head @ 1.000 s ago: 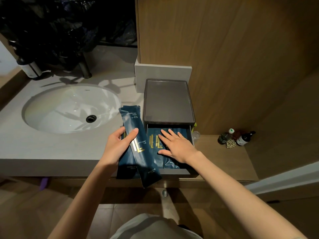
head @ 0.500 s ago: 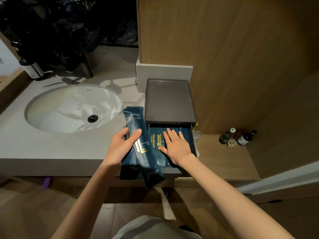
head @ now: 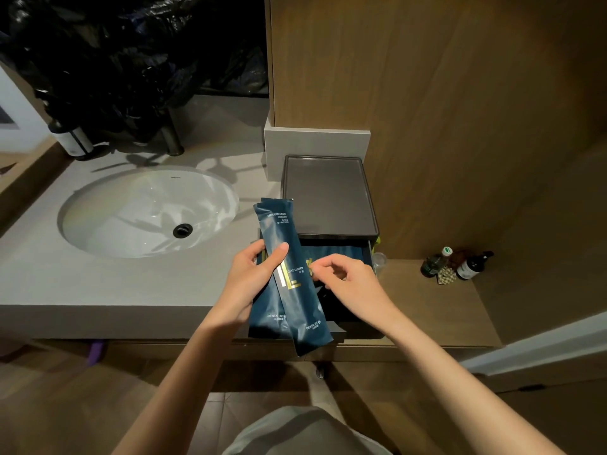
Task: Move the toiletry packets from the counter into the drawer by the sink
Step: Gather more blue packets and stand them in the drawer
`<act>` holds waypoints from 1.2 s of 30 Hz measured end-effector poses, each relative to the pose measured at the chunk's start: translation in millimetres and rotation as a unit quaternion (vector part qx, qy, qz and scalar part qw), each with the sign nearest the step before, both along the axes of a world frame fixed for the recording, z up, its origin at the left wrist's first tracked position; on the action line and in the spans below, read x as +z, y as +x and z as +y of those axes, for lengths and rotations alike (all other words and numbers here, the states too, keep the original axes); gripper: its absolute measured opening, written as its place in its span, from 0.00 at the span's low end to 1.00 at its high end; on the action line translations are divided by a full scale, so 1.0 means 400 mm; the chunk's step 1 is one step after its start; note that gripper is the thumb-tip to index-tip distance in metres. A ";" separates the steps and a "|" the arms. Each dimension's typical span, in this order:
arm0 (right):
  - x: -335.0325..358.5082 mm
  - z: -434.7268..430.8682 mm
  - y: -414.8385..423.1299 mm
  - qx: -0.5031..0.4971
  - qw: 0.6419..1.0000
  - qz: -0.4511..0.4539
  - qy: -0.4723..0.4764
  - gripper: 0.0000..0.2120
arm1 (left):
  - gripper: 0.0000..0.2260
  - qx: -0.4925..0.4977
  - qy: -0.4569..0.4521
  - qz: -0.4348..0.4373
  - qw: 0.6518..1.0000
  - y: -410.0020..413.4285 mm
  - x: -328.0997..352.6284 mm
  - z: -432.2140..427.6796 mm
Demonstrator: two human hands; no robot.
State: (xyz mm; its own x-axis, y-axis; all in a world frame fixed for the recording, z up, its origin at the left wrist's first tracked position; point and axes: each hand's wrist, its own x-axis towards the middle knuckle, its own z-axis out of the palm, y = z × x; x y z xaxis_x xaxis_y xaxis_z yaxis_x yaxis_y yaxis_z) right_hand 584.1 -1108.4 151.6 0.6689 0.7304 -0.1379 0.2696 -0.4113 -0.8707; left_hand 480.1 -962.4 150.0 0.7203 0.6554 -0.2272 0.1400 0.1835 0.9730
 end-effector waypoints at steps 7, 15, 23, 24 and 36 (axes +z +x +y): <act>-0.003 -0.014 0.008 -0.053 0.987 0.146 0.051 0.05 | 0.08 -0.017 0.009 -0.018 1.000 0.023 0.002 -0.035; 0.012 -0.088 0.063 -0.077 0.981 0.173 0.046 0.05 | 0.14 -0.009 0.120 0.005 0.993 0.011 -0.014 -0.004; -0.024 -0.129 0.101 -0.034 0.978 0.177 -0.102 0.03 | 0.18 0.018 0.116 0.016 0.993 -0.050 -0.047 0.040; -0.034 -0.121 0.099 -0.036 0.978 0.174 -0.109 0.03 | 0.18 0.016 0.119 0.016 0.993 -0.053 -0.049 0.040; -0.172 0.073 0.087 -0.181 0.954 0.235 -0.040 0.03 | 0.19 0.008 0.134 0.030 0.990 -0.070 -0.046 0.031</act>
State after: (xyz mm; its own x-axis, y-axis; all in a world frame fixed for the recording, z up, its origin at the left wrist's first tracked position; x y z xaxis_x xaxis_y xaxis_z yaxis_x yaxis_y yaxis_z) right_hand 619.0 -1079.1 82.7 0.7258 0.4376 -0.5307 -0.3163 -0.4728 -0.8224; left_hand 451.9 -950.0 131.6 0.6993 0.7098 -0.0851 0.1976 -0.0776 0.9772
